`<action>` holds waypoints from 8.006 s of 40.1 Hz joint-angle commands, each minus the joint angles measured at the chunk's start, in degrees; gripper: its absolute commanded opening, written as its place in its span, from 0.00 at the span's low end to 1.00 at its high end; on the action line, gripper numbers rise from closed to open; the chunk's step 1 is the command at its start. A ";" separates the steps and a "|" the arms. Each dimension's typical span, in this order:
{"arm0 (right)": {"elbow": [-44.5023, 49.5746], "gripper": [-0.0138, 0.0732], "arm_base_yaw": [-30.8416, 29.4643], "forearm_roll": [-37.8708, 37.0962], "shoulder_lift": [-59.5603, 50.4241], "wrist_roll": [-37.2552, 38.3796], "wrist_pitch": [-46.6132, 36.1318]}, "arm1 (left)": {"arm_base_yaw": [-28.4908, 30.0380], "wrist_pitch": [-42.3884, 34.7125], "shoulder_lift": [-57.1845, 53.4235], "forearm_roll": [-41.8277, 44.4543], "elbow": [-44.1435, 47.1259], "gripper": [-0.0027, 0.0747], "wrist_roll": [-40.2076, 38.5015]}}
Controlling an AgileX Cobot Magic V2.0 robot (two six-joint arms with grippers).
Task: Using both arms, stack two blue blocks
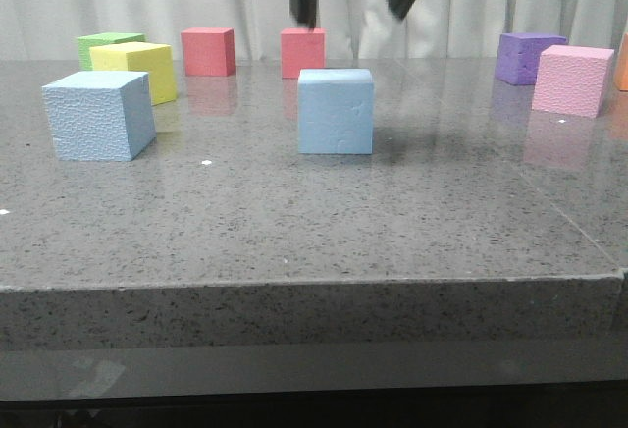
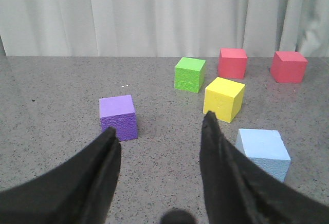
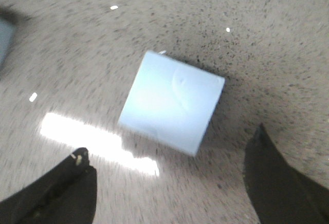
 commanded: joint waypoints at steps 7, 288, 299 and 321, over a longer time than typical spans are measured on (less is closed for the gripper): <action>16.52 0.84 -5.31 5.58 -20.11 -13.19 -8.83 | 0.18 -4.52 0.83 -0.21 -1.76 0.48 0.12; 55.80 0.84 -6.02 2.81 -66.86 -16.11 -29.61 | -38.87 31.53 86.91 -10.26 -80.04 0.76 54.98; 55.80 0.84 -6.02 2.81 -66.86 -16.11 -29.61 | -36.08 32.09 83.44 -10.86 -80.04 0.75 44.36; 55.80 0.84 -6.02 2.81 -66.86 -16.11 -29.67 | -33.18 33.68 67.41 -14.66 -68.34 0.74 12.10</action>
